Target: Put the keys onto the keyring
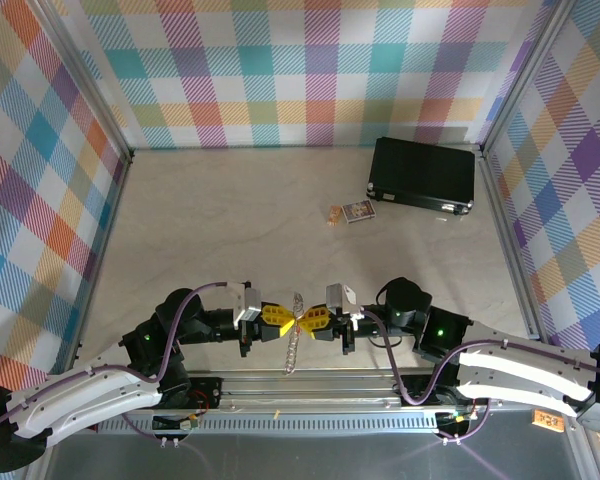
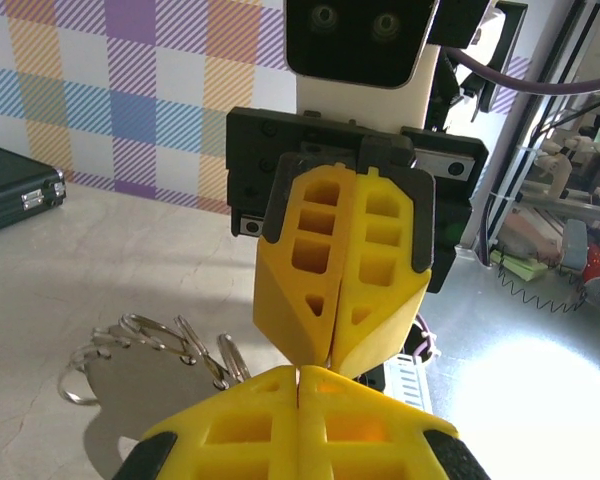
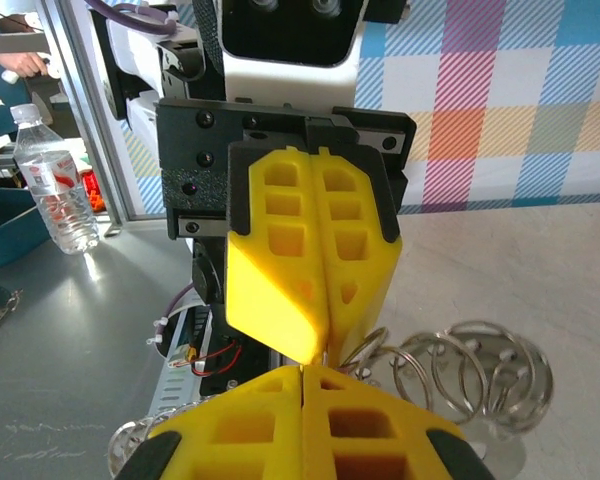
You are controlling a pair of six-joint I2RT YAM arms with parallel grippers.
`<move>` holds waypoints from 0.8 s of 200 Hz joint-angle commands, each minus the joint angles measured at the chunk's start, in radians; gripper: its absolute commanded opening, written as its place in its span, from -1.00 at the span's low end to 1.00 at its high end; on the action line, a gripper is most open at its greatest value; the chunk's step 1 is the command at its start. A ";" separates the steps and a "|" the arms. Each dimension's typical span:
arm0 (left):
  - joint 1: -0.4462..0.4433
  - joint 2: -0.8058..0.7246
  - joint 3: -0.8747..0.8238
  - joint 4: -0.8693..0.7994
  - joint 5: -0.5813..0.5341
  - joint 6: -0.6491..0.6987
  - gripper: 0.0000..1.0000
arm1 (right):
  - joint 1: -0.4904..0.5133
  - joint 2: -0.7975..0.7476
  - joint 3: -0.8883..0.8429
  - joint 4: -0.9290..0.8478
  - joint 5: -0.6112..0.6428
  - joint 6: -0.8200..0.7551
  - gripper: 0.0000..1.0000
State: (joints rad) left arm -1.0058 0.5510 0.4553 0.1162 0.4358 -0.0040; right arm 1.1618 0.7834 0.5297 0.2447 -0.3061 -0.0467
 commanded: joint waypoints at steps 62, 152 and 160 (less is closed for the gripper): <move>-0.001 0.003 0.013 0.040 -0.035 0.006 -1.00 | 0.016 -0.024 -0.015 0.040 -0.070 -0.030 -1.00; -0.001 -0.021 0.010 0.041 -0.068 -0.003 -1.00 | 0.015 -0.025 -0.017 0.013 -0.073 -0.039 -1.00; -0.001 -0.024 0.008 0.040 -0.071 -0.002 -1.00 | 0.015 -0.027 -0.018 0.011 -0.071 -0.041 -1.00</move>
State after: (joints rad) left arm -1.0065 0.5461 0.4553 0.1188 0.4324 -0.0055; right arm 1.1618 0.7757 0.5232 0.2451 -0.3149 -0.0685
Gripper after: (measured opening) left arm 0.063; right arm 0.055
